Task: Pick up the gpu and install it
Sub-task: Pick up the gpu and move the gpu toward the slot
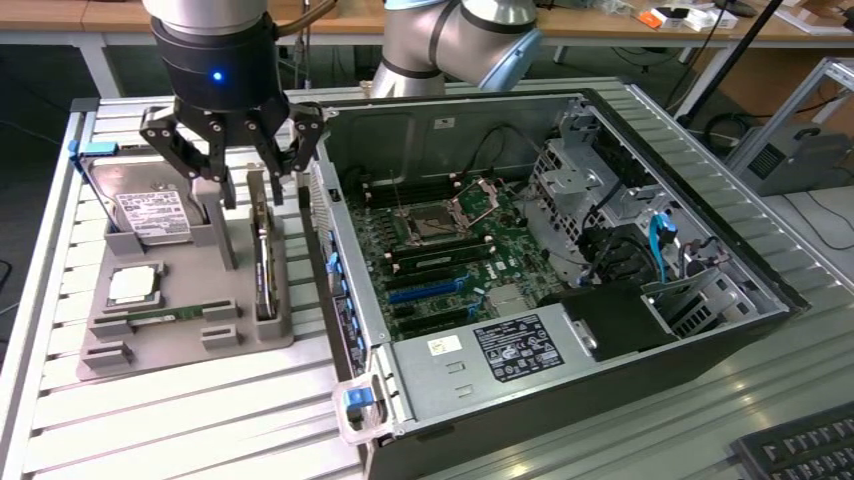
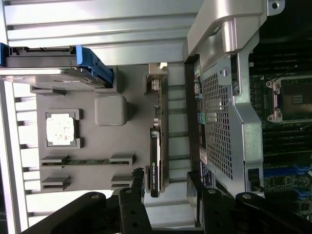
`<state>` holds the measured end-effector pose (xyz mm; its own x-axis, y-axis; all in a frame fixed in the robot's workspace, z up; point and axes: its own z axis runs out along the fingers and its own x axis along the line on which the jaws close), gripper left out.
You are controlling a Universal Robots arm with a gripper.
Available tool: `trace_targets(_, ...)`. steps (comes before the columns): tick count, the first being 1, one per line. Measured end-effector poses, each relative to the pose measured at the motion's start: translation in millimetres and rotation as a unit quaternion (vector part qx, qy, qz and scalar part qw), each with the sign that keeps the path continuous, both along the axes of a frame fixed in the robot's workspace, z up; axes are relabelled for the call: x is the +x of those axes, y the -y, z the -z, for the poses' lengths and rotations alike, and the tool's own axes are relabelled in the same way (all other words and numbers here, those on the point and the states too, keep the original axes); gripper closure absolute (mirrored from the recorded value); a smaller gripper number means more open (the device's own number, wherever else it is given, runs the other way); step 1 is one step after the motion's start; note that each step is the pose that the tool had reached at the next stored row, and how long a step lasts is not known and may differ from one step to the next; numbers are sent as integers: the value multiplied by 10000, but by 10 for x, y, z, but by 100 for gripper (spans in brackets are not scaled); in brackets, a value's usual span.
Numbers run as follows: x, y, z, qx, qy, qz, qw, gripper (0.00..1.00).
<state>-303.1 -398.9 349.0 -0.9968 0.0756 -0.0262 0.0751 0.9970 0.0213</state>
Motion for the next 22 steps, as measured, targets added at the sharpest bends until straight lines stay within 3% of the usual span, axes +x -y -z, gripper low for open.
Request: trace_targets(22, 0, 0, 75, -18, 0, 0, 10000, 52)
